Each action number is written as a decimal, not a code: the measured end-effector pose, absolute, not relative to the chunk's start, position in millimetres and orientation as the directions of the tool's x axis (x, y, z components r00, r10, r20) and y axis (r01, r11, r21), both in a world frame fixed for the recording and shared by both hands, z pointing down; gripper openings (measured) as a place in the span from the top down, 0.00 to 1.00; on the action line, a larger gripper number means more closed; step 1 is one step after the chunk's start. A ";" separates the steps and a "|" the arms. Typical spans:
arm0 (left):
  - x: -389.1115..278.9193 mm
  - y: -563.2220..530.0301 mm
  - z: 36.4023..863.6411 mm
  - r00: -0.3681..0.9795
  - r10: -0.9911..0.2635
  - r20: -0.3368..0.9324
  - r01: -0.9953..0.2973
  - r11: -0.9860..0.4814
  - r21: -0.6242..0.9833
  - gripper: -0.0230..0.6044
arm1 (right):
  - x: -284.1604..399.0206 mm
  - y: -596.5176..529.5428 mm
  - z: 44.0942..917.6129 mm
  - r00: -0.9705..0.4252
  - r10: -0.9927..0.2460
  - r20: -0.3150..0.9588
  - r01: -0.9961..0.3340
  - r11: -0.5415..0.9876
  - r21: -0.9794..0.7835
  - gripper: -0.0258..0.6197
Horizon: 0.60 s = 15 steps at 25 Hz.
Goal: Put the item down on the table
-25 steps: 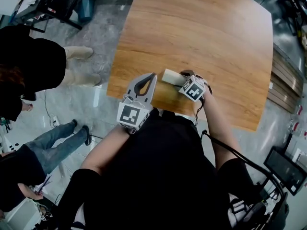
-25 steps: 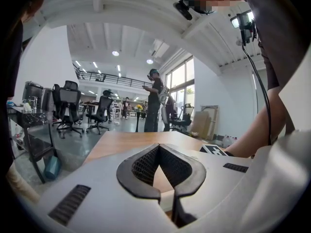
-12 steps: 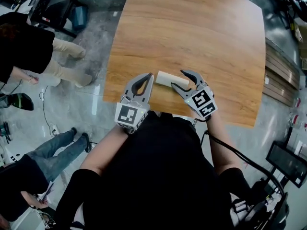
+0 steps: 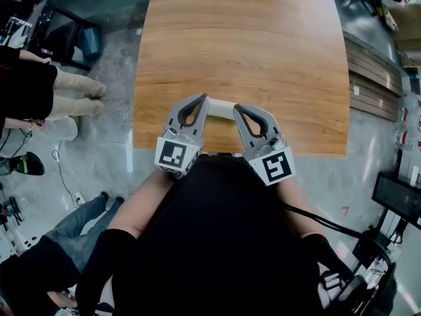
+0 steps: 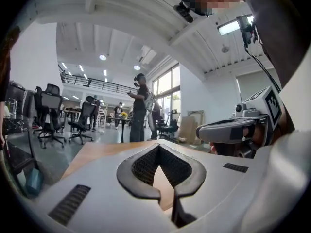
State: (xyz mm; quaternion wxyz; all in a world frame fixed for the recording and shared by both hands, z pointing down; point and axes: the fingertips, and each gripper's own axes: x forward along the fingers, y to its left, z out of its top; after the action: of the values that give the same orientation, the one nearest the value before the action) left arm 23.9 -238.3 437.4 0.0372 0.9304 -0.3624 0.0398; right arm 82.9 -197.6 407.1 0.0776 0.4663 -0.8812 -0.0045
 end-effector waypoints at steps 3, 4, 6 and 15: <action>29.1 -234.0 426.3 0.733 -0.675 0.087 -0.679 -0.732 0.047 0.96 | 85.0 -188.9 397.9 -0.518 -0.851 0.082 -0.848 0.524 0.081 0.94; 30.2 -233.1 423.7 0.733 -0.675 0.081 -0.679 -0.732 0.046 0.96 | 85.7 -188.2 396.5 -0.508 -0.858 0.072 -0.854 0.513 0.087 0.94; 30.8 -233.3 419.6 0.730 -0.680 0.068 -0.683 -0.730 0.036 0.96 | 87.2 -191.2 397.2 -0.490 -0.869 0.068 -0.863 0.495 0.103 0.94; 24.7 -236.6 409.2 0.695 -0.717 0.044 -0.718 -0.696 0.007 0.96 | 89.8 -215.9 401.4 -0.416 -0.907 0.059 -0.895 0.420 0.151 0.94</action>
State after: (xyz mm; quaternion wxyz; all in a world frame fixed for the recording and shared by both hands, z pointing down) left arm 24.7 -236.6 409.2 0.0117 0.9206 -0.3898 0.0191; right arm 89.8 -215.9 401.4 0.0656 0.5363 -0.8401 -0.0478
